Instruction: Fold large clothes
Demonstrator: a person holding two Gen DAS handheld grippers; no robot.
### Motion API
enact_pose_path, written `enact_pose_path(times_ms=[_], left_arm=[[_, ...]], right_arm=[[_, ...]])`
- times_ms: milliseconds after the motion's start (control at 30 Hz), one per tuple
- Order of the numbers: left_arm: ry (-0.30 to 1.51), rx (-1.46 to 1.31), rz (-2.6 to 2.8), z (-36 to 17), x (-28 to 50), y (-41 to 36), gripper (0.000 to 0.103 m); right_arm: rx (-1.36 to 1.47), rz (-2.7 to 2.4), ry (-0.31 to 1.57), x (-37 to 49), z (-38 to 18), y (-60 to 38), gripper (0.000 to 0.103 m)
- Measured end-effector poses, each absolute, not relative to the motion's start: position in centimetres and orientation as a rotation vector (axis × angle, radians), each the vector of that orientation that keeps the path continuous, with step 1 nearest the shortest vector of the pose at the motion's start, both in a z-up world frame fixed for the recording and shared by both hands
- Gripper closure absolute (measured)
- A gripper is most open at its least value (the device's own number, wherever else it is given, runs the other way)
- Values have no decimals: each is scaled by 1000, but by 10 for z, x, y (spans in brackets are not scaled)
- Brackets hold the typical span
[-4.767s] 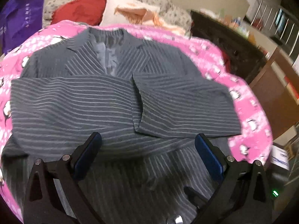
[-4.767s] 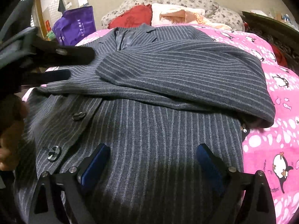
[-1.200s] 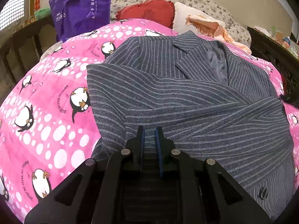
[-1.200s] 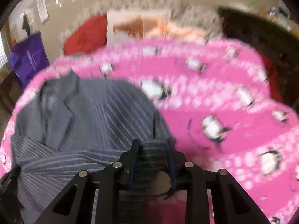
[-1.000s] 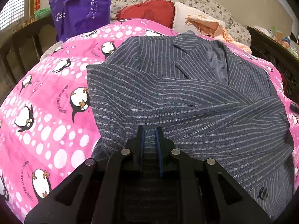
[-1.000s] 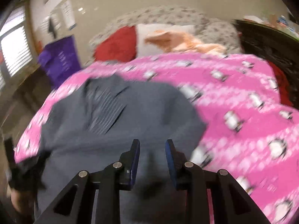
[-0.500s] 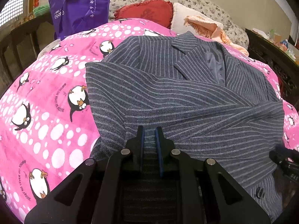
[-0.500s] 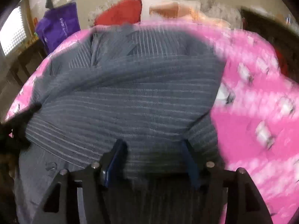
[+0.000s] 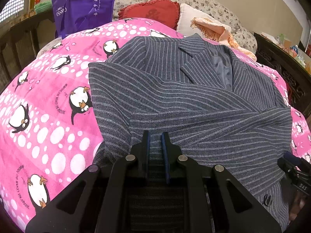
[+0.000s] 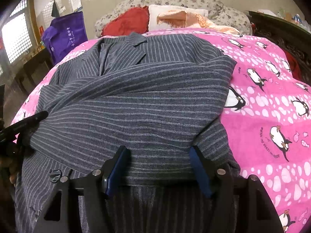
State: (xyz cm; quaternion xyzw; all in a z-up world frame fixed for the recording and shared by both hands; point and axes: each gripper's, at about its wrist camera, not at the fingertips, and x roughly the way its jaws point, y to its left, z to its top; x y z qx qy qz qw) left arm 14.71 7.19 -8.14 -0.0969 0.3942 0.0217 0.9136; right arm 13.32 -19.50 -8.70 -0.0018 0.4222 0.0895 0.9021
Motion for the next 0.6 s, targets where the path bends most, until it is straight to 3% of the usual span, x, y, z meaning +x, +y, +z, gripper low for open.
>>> enact_pose_path(times_ms=[600], left_arm=[[813, -201, 44, -82, 148, 71, 90]], right_arm=[[34, 212, 870, 135, -87, -198, 35]])
